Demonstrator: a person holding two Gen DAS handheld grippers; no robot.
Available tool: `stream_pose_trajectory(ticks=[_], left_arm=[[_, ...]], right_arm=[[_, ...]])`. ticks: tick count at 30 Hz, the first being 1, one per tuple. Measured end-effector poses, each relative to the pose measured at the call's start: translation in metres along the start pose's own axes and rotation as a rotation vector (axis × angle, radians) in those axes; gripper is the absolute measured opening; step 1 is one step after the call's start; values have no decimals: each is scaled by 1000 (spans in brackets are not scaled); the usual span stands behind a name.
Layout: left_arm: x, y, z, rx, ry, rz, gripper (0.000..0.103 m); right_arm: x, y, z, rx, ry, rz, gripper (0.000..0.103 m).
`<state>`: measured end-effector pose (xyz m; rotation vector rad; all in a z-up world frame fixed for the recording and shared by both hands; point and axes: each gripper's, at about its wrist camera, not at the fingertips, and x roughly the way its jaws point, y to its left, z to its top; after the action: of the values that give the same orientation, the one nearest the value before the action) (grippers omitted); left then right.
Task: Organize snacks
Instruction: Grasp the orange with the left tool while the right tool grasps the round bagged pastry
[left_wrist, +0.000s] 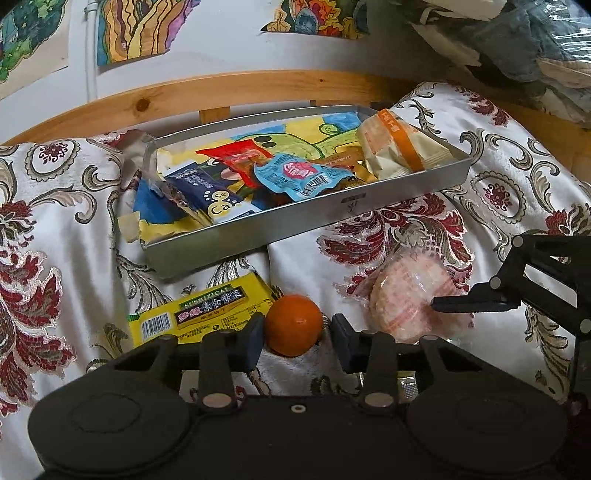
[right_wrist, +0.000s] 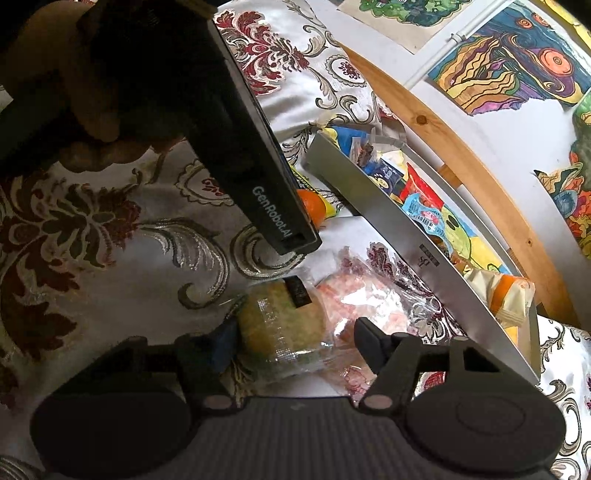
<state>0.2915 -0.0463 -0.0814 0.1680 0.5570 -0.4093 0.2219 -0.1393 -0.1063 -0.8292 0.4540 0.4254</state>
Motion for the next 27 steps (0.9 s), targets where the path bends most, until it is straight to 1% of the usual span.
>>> stream_pose_trajectory(ticks=[3, 4, 5, 6, 9, 14, 21, 27], left_arm=[[0, 0, 0, -1, 0, -2, 39], [0, 0, 0, -2, -1, -1, 39], [0, 0, 0, -4, -1, -1, 38], [-1, 0, 1, -6, -3, -1, 37], [-2, 1, 1, -11, -3, -2, 37], [-3, 1, 1, -14, -5, -2, 35], [-4, -2, 2, -8, -5, 12, 35], [-8, -3, 4, -23, -18, 20, 35]], right_arm=[[-1, 0, 0, -2, 3, 0, 69], [-1, 0, 0, -3, 4, 1, 68], [-1, 0, 1, -5, 5, 5, 56], [-1, 1, 1, -13, 8, 24, 53], [-3, 6, 1, -53, 5, 6, 53], [-3, 6, 2, -56, 4, 3, 52], [-10, 23, 4, -199, -38, -78, 52], [-15, 27, 5, -254, -65, -128, 52]])
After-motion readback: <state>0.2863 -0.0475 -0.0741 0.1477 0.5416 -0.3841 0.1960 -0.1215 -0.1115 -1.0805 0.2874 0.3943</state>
